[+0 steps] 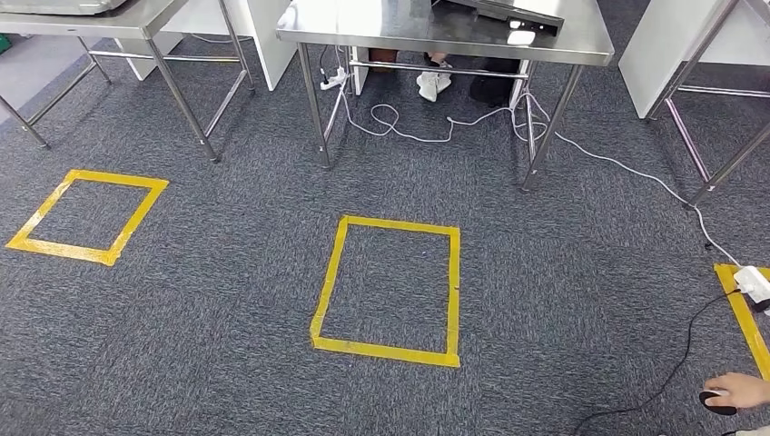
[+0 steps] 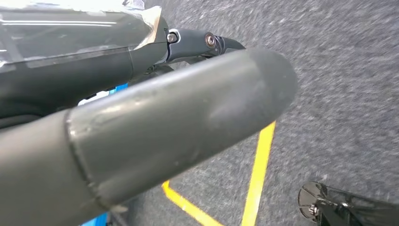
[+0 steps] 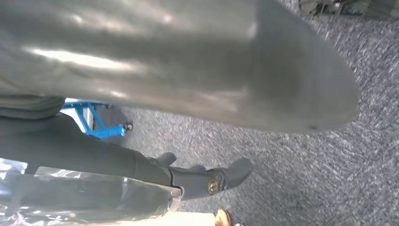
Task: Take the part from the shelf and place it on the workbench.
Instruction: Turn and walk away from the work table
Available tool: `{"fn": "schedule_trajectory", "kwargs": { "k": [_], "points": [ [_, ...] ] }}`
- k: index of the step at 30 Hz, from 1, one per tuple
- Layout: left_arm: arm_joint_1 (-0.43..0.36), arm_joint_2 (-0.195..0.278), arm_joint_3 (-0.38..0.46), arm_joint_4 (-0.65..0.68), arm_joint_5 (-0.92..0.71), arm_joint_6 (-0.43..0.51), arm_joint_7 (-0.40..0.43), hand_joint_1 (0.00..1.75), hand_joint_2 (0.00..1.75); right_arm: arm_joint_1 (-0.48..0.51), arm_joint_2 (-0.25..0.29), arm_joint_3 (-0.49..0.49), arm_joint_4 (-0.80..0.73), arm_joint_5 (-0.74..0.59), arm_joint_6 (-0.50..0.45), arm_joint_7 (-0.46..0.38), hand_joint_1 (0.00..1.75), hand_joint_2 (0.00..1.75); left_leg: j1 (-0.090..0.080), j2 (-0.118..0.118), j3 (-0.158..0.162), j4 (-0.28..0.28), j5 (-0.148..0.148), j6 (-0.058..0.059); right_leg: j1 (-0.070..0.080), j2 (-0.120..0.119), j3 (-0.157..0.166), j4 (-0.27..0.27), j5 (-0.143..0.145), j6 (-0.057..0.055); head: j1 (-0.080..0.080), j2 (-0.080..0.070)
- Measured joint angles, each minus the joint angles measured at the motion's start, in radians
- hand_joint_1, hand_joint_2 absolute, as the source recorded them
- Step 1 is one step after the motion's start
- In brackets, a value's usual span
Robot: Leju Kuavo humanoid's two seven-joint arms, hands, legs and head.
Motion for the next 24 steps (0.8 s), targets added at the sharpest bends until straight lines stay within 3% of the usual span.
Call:
{"fn": "schedule_trajectory", "kwargs": {
  "k": [1, 3, 4, 5, 7, 9, 11, 13, 15, 17, 19, 20, 21, 23, 24],
  "points": [
    [-0.001, 0.000, 0.000, 0.000, 0.000, 0.000, 0.000, 0.00, 0.00, 0.000, 0.000, 0.000, 0.000, 0.001, 0.000, 0.000, 0.00, 0.00, 0.000, 0.020, -0.025, 0.059, -0.038, -0.001, 0.004, -0.010, -0.001, 0.000, 0.002, -0.006, -0.002, 0.000],
    [-0.001, 0.000, 0.000, 0.000, 0.000, 0.000, 0.000, 0.00, 0.00, 0.003, 0.000, 0.000, 0.000, 0.001, 0.001, 0.000, 0.00, 0.00, 0.000, 0.035, -0.081, 0.197, -0.108, -0.004, 0.014, -0.032, -0.006, 0.001, 0.005, -0.014, -0.003, 0.000],
    [-0.001, 0.000, 0.000, 0.000, 0.000, 0.000, 0.000, 0.00, 0.00, 0.005, -0.001, 0.000, 0.000, 0.001, 0.003, 0.000, 0.00, 0.00, 0.000, 0.037, -0.096, 0.240, -0.122, -0.003, 0.019, -0.044, -0.009, 0.001, 0.006, -0.016, -0.003, 0.000],
    [0.000, 0.000, 0.000, 0.000, 0.000, 0.000, 0.000, 0.00, 0.00, 0.005, -0.001, 0.000, 0.000, 0.001, 0.004, 0.001, 0.00, 0.00, -0.001, 0.039, -0.089, 0.240, -0.114, 0.001, 0.023, -0.055, -0.010, 0.002, 0.007, -0.017, -0.003, 0.000],
    [0.001, 0.000, 0.000, 0.000, 0.000, 0.000, 0.000, 0.00, 0.00, 0.004, 0.000, 0.000, 0.000, 0.001, 0.007, 0.002, 0.00, 0.00, -0.007, 0.058, -0.019, 0.127, -0.059, 0.017, 0.030, -0.076, -0.009, 0.002, 0.006, -0.018, -0.003, 0.000],
    [-0.002, 0.000, 0.000, 0.000, 0.000, 0.000, 0.000, 0.00, 0.00, 0.003, 0.000, 0.000, 0.000, 0.001, 0.008, 0.002, 0.00, 0.00, -0.021, 0.098, 0.052, 0.000, -0.024, 0.037, 0.038, -0.093, -0.008, 0.002, 0.004, -0.017, -0.002, 0.000],
    [-0.005, 0.001, 0.000, 0.000, 0.000, 0.000, 0.000, 0.00, 0.00, 0.002, 0.001, 0.000, 0.000, 0.002, 0.008, 0.002, 0.00, 0.00, -0.032, 0.112, 0.069, -0.040, -0.021, 0.048, 0.041, -0.111, -0.008, 0.002, 0.002, -0.014, 0.000, 0.000],
    [-0.004, 0.000, 0.000, 0.000, 0.000, 0.000, 0.000, 0.00, 0.00, -0.001, 0.003, 0.000, 0.000, 0.002, 0.008, 0.002, 0.00, 0.00, -0.031, 0.090, 0.068, -0.050, -0.011, 0.055, 0.042, -0.122, -0.007, 0.002, -0.001, -0.007, -0.001, 0.000],
    [-0.004, -0.001, 0.000, 0.000, 0.000, 0.000, 0.000, 0.00, 0.00, -0.001, 0.003, 0.000, 0.000, 0.002, 0.008, 0.002, 0.00, 0.00, -0.023, 0.069, 0.071, -0.065, 0.002, 0.063, 0.040, -0.084, -0.022, 0.037, -0.024, -0.001, 0.001, 0.000],
    [-0.006, -0.002, 0.000, 0.000, 0.000, 0.000, 0.000, 0.00, 0.00, 0.001, 0.001, 0.000, 0.000, 0.002, 0.008, 0.003, 0.00, 0.00, -0.020, 0.046, 0.066, -0.071, 0.011, 0.068, 0.031, -0.029, -0.074, 0.149, -0.079, -0.001, 0.004, 0.000],
    [-0.006, -0.003, 0.000, 0.000, 0.000, 0.000, 0.000, 0.00, 0.00, 0.005, -0.001, 0.000, 0.000, 0.002, 0.008, 0.004, 0.00, 0.00, -0.020, 0.018, 0.058, -0.071, 0.016, 0.068, 0.024, -0.014, -0.127, 0.263, -0.120, 0.003, 0.004, 0.000],
    [-0.005, -0.003, 0.000, 0.000, 0.000, 0.000, 0.000, 0.00, 0.00, 0.006, -0.002, 0.000, 0.000, 0.002, 0.008, 0.006, 0.00, 0.00, -0.020, 0.004, 0.056, -0.070, 0.018, 0.067, 0.020, -0.012, -0.132, 0.274, -0.117, 0.011, 0.004, 0.000],
    [-0.004, -0.004, 0.000, 0.000, 0.000, 0.000, 0.000, 0.00, 0.00, 0.008, -0.002, 0.000, 0.000, 0.002, 0.008, 0.007, 0.00, 0.00, -0.019, -0.010, 0.055, -0.069, 0.019, 0.064, 0.017, -0.009, -0.116, 0.242, -0.097, 0.022, 0.004, 0.000],
    [-0.003, -0.004, 0.000, 0.000, 0.000, 0.000, 0.000, 0.00, 0.00, 0.009, -0.003, 0.000, 0.000, 0.004, 0.008, 0.010, 0.00, 0.00, -0.018, -0.037, 0.054, -0.065, 0.022, 0.057, 0.007, 0.019, -0.050, 0.106, -0.040, 0.042, 0.004, 0.000],
    [-0.003, -0.004, 0.000, 0.000, 0.000, 0.000, 0.000, 0.00, 0.00, 0.008, -0.003, 0.000, 0.000, 0.005, 0.008, 0.011, 0.00, 0.00, -0.020, -0.048, 0.051, -0.062, 0.022, 0.052, 0.004, 0.035, -0.025, 0.048, -0.020, 0.043, 0.004, 0.000]
  ]
}}
